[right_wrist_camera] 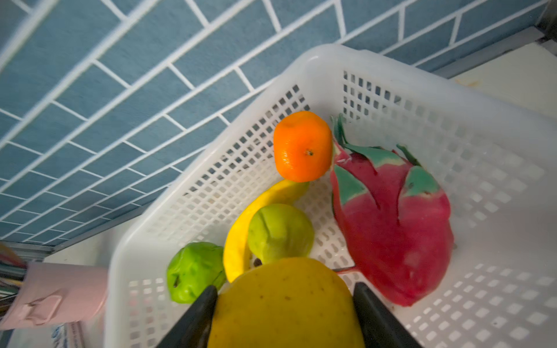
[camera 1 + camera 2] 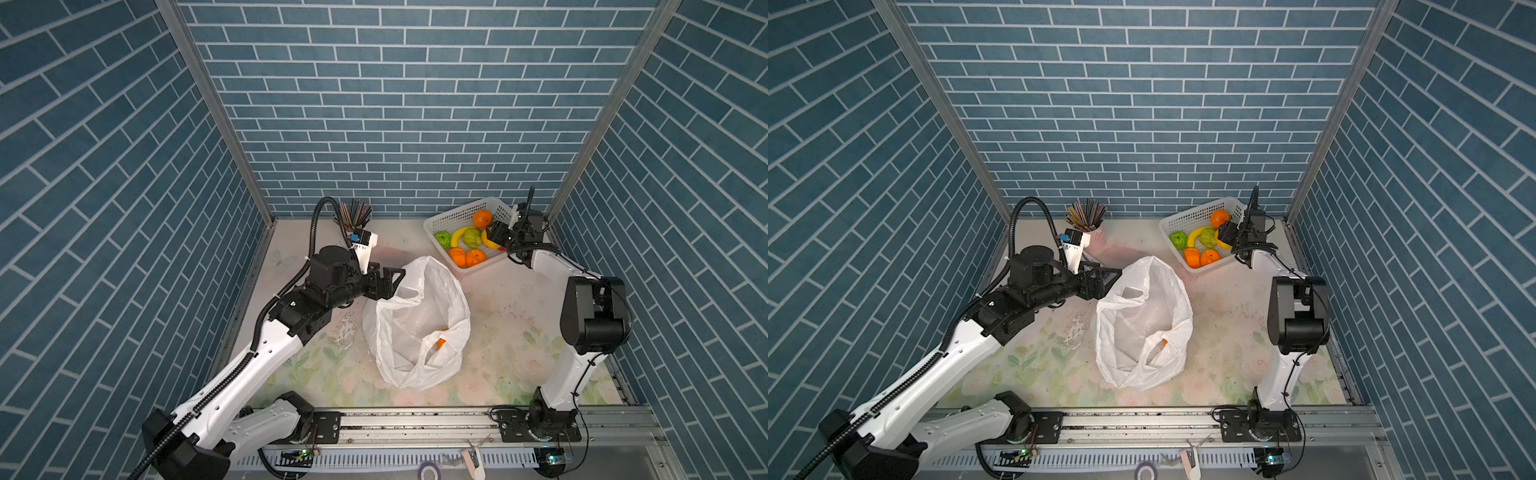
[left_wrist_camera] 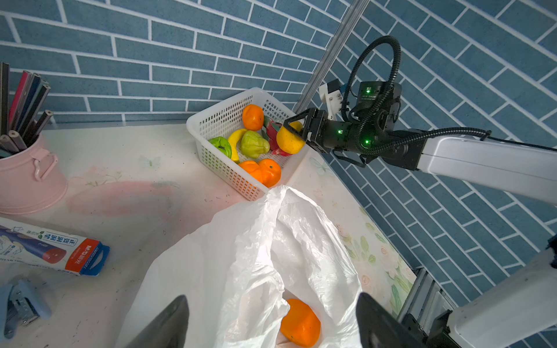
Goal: Untie the knot of the plastic bag and take out the fruit
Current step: Place the fruit in the basket.
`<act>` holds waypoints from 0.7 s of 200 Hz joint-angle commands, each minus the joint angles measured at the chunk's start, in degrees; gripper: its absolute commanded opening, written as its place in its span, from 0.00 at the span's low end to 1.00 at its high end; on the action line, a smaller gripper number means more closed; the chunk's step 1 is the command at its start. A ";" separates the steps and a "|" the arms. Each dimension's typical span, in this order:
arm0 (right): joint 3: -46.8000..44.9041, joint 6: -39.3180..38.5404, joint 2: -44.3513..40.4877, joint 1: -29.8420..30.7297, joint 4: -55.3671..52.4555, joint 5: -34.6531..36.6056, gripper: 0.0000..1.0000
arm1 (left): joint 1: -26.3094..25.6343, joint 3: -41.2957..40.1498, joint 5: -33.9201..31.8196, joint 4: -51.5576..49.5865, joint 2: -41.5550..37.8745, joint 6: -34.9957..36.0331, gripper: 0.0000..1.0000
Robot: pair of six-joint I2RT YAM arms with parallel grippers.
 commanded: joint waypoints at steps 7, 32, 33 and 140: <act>5.29 -5.83 4.81 -0.64 -5.41 2.88 0.44 | -0.17 1.07 -1.58 -1.29 0.48 1.32 0.87; 8.20 -8.41 8.91 -0.60 -7.73 3.14 0.45 | -0.21 1.10 -2.72 -2.31 1.03 1.19 0.87; 8.35 -8.47 9.04 -0.58 -7.87 3.19 0.46 | -0.17 1.13 -2.77 -2.38 1.03 1.17 0.87; 13.19 -11.43 12.03 0.84 -13.66 3.44 0.78 | -0.21 -0.01 -2.46 -2.27 2.00 0.70 0.87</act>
